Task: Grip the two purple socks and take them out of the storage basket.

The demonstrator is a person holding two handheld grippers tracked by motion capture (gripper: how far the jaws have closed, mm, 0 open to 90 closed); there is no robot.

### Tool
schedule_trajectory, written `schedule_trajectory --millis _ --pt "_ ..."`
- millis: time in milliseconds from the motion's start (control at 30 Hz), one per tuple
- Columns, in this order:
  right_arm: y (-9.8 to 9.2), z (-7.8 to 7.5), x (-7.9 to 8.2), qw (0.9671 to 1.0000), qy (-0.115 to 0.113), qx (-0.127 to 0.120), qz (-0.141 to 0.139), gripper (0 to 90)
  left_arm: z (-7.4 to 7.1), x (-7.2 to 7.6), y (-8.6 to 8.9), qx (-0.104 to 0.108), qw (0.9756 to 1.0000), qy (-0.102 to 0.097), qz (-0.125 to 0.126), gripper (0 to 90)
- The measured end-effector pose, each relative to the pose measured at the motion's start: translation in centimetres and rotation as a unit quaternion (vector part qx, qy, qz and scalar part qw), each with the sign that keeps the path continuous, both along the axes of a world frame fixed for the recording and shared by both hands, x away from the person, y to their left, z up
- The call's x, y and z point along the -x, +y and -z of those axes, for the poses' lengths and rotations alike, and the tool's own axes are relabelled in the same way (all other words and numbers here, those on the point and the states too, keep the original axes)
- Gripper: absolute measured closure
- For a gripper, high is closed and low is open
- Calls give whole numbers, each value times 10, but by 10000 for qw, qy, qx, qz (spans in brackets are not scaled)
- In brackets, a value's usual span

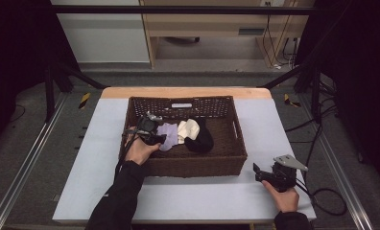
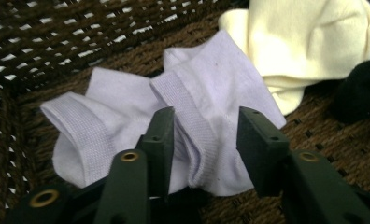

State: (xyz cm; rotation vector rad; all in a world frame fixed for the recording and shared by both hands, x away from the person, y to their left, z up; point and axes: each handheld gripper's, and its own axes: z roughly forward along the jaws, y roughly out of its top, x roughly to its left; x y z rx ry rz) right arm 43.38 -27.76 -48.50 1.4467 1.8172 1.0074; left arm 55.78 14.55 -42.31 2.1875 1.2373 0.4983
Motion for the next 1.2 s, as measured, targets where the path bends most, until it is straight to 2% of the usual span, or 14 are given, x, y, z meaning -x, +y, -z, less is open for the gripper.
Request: schedule_trajectory --millis 133,300,467,533,567,600,667,700,733,833,1000,1100,1133,1200 --pt "0 0 0 10000 11 4 -10 79 1 0 0 -15 10000 67 -26 687" --pt "0 0 0 10000 12 4 -10 79 -3 2 1 66 9999 -80 3 838" --pt "0 0 0 10000 10 3 -9 79 -7 4 3 248 9994 -247 -13 863" --pt "0 0 0 10000 15 4 -13 79 -9 6 5 406 9984 -380 -19 865" --pt "0 0 0 10000 15 4 -13 79 -9 6 5 406 9984 -380 -19 865" --pt "0 0 0 10000 16 -4 -13 79 -13 7 6 650 9964 -547 40 865" --pt "0 0 -1 10000 27 -4 -12 79 -16 8 6 722 9951 -673 72 866" --pt "0 0 -1 10000 27 -4 -12 79 -16 8 6 722 9951 -673 72 866" --pt "0 0 -1 10000 28 -2 -8 79 -21 10 6 912 9925 -810 128 866" --pt "0 0 -1 10000 28 -2 -12 79 -29 12 9 1140 9877 -1055 153 867" --pt "0 0 -1 10000 32 -1 -20 79 -45 16 9 1241 9810 -1476 202 867" --pt "0 0 -1 10000 32 -4 -17 79 -60 21 7 1447 9741 -1720 231 868" --pt "0 0 -1 10000 24 -5 -14 80 -63 23 7 1487 9731 -1746 243 868" --pt "0 0 -1 10000 22 -2 -19 79 -73 28 8 1619 9688 -1857 257 868"
